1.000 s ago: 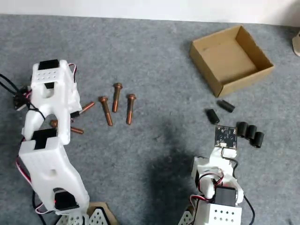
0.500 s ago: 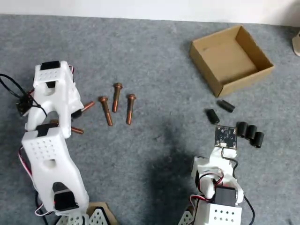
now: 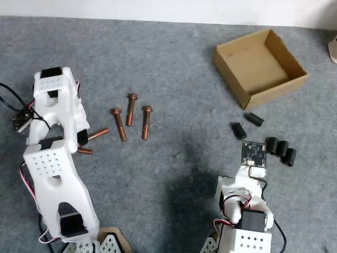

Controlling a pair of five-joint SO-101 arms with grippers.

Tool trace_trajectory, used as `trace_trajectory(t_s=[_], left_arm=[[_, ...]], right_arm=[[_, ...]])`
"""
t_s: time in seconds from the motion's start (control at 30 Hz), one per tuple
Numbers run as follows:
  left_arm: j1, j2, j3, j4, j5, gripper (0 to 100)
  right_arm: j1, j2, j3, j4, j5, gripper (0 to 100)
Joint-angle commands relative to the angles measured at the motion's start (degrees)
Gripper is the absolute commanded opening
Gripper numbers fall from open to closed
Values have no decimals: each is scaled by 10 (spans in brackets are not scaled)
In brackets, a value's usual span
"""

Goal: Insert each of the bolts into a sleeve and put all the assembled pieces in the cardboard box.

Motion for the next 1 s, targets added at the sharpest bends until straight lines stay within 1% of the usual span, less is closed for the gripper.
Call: trace_trajectory(t_s=[0.0,0.07,0.1,0.2,0.33,0.4,0.53,0.7,0.83,0.9,0.97], left_arm=[[14,0,-7,16,-84,6],[20,-1,-9,26,-142,6],[23,-7,-9,34,-157,6],[38,-39,-6,40,-179,6],[61,-106,0,43,-228,6],[78,-150,24,43,-256,6],[121,-239,102,43,-323,6],[150,-299,175,42,-392,6],[151,-326,205,42,-468,6],[148,-341,205,42,-498,6],[148,-363,204,42,-520,6]], right_arm=[[7,-7,56,-16,1,5],[7,-7,56,-44,1,5],[7,-7,56,-57,-1,5],[4,-7,53,-69,-37,5],[3,-7,25,-69,-36,5],[3,-7,6,-63,-36,4],[3,-6,-41,-14,-39,4],[4,7,-109,9,-37,4],[5,101,-146,3,-38,4],[7,179,-200,-3,-39,4],[26,269,-267,-2,-39,4]])
